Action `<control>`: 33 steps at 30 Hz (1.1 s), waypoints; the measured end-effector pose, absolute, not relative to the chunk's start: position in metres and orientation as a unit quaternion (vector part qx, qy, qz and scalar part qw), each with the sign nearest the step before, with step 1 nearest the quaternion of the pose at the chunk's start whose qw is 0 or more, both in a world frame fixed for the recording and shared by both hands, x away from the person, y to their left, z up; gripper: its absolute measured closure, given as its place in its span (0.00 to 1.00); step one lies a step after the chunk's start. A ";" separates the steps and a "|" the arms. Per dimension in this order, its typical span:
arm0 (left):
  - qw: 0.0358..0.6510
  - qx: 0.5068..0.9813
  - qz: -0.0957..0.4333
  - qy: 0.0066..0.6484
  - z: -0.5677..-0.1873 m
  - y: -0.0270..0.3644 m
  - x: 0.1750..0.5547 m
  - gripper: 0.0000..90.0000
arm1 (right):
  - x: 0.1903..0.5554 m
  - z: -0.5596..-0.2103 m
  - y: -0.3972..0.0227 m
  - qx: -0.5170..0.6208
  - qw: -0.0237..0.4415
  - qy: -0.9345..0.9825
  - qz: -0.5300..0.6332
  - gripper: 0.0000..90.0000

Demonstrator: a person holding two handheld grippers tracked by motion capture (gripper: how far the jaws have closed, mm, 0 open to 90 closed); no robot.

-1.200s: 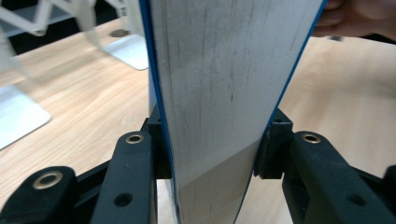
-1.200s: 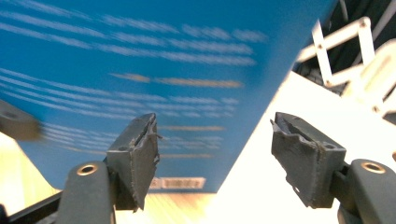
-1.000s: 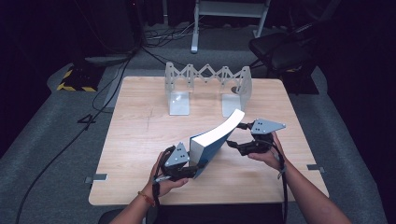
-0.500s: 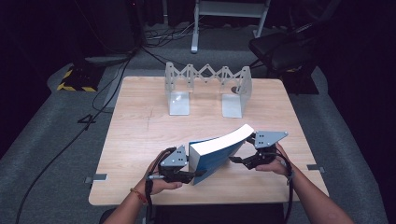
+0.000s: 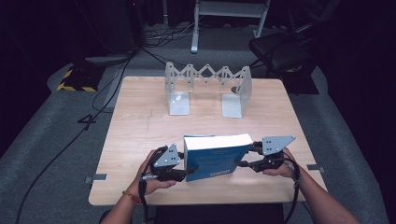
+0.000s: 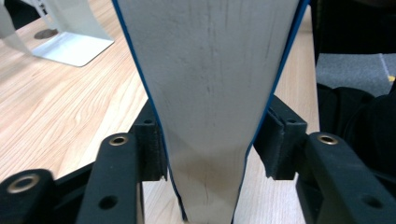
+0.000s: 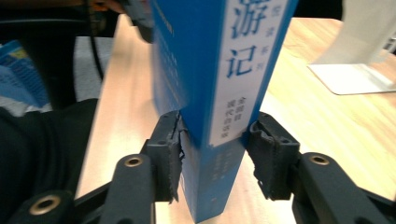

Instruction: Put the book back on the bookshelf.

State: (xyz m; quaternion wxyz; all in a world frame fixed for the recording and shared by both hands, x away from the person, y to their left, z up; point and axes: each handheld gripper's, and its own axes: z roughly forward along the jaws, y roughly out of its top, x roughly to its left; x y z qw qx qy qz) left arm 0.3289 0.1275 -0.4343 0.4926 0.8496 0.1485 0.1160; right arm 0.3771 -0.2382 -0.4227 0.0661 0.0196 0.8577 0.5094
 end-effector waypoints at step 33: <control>0.439 0.858 0.148 0.221 -0.474 0.103 0.339 0.36 | 0.342 -0.433 -0.205 0.055 0.101 0.829 0.547 0.66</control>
